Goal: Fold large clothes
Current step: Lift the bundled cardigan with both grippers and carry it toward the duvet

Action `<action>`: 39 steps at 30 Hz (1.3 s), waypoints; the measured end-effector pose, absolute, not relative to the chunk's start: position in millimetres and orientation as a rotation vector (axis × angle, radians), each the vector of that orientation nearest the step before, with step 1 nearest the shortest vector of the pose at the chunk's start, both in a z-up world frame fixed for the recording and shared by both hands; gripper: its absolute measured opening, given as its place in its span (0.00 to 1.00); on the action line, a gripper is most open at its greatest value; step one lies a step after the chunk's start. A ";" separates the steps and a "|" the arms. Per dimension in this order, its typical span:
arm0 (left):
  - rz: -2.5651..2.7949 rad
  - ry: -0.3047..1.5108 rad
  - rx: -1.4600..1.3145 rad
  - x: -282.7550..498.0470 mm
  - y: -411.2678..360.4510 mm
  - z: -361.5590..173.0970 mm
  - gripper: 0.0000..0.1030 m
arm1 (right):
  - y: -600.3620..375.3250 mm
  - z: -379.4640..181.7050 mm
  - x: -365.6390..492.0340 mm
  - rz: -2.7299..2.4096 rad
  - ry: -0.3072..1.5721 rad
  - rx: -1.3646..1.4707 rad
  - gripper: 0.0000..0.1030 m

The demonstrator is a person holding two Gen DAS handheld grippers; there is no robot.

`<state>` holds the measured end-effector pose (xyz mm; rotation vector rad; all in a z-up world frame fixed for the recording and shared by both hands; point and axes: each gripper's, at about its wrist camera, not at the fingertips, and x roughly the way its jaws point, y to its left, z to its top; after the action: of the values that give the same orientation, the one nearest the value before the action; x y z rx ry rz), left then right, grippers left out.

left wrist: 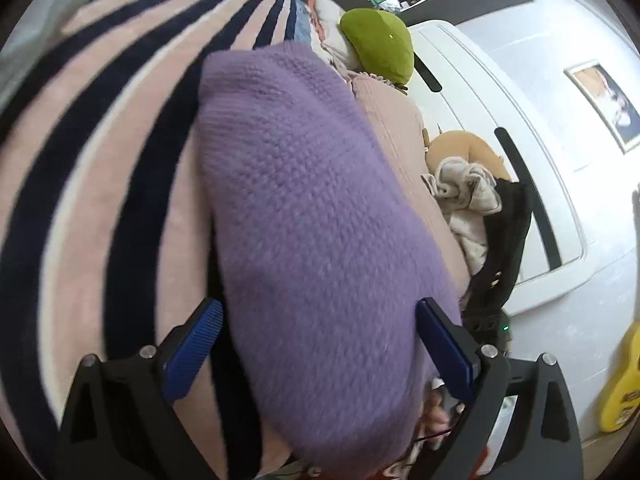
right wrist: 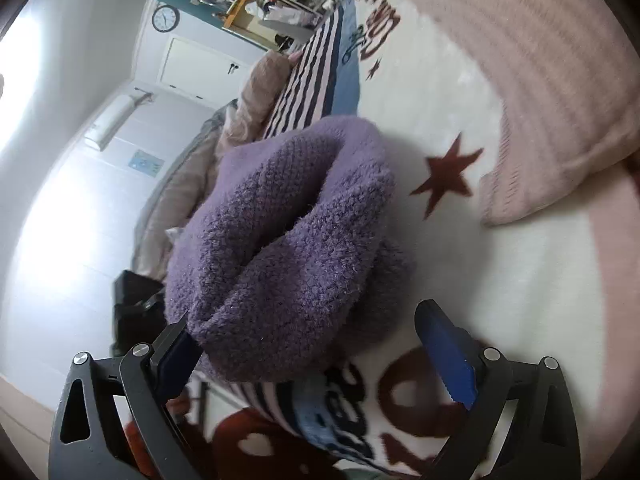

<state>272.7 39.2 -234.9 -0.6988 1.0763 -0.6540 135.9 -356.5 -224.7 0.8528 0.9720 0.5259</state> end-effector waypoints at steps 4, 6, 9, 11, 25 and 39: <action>-0.658 1.111 -0.638 282.6 23.1 -244.8 0.92 | -344.0 -231.1 147.1 0.596 0.996 0.880 0.94; -0.666 1.104 -0.662 282.6 21.0 -247.3 0.81 | -339.0 -233.1 149.1 0.618 0.995 0.894 0.86; -0.646 1.067 -0.645 278.3 21.2 -240.1 0.66 | -334.4 -236.1 149.5 0.632 0.988 0.933 0.69; -0.638 1.029 -0.584 273.7 15.4 -227.7 0.61 | -333.0 -232.7 147.8 0.629 0.966 0.948 0.56; -0.710 0.766 -0.497 271.7 55.0 -125.5 0.59 | -286.7 -136.6 161.2 0.713 0.721 0.709 0.39; -0.486 0.584 -0.386 238.9 256.0 -25.1 0.59 | -87.7 -58.0 208.3 0.995 0.662 0.552 0.39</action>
<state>238.9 256.0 -25.1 -0.3865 0.5837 -0.4864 208.3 -87.7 -58.0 0.5521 0.6616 0.9950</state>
